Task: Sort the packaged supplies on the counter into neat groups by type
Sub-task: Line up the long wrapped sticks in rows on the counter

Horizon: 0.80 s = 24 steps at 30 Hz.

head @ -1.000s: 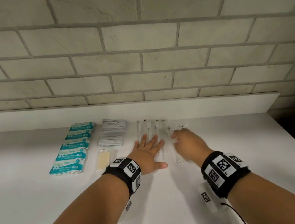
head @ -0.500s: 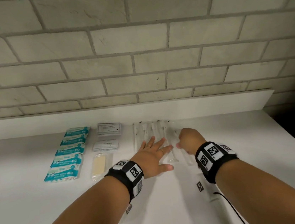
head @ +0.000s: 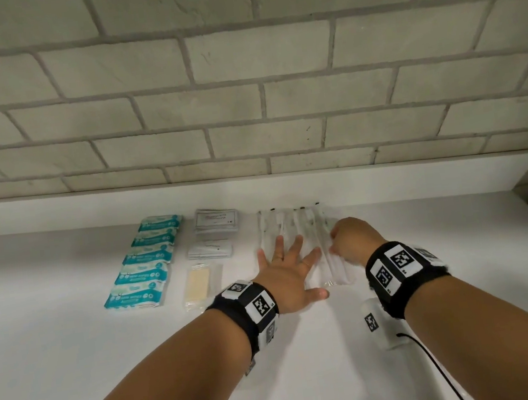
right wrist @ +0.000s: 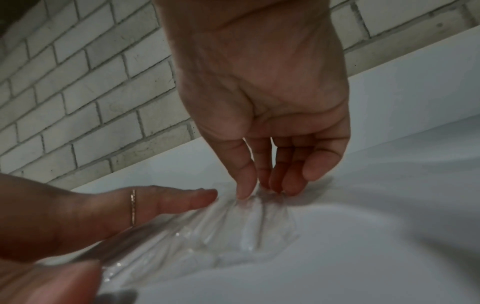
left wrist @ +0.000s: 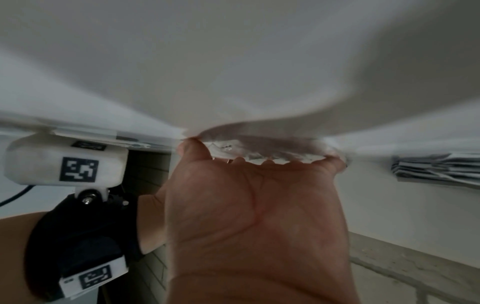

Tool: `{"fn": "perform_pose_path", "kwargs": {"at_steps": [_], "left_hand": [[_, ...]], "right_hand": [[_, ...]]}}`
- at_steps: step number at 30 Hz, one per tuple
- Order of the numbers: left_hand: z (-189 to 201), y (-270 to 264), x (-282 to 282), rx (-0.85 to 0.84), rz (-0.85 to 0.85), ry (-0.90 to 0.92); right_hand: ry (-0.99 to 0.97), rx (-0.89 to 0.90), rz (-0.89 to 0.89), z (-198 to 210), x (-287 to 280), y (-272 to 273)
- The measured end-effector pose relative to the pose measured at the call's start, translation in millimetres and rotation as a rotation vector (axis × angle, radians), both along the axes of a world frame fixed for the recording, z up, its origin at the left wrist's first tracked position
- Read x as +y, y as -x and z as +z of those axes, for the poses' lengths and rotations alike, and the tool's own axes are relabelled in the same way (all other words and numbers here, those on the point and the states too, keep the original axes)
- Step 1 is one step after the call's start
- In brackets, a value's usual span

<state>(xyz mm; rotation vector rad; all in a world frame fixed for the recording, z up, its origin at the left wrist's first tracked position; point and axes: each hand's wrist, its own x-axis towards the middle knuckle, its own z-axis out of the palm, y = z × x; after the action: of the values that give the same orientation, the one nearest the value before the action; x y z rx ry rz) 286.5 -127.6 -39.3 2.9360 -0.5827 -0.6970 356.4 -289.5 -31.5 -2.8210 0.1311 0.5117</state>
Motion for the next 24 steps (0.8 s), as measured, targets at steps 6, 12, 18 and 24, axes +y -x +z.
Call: {"fn": "perform_pose_path", "kwargs": {"at_steps": [6,12,18,24], "left_hand": [[1.5,-2.7,2.1,0.004,-0.008,-0.007],[7.8,3.2,6.5,-0.102,-0.016,0.113],[22.1,50.2,-7.9,-0.140,-0.087,0.205],[26.1,109.7,-72.2,-0.111,-0.383,0.145]], "right_hand": [[-0.036,-0.038,0.043,13.2,-3.3,16.8],[-0.211,-0.083,-0.032,27.0,-27.0,53.8],[-0.146,0.011,0.017,53.3,-89.2,115.6],[-0.204,0.063,-0.083,75.5,-141.3,196.5]]}}
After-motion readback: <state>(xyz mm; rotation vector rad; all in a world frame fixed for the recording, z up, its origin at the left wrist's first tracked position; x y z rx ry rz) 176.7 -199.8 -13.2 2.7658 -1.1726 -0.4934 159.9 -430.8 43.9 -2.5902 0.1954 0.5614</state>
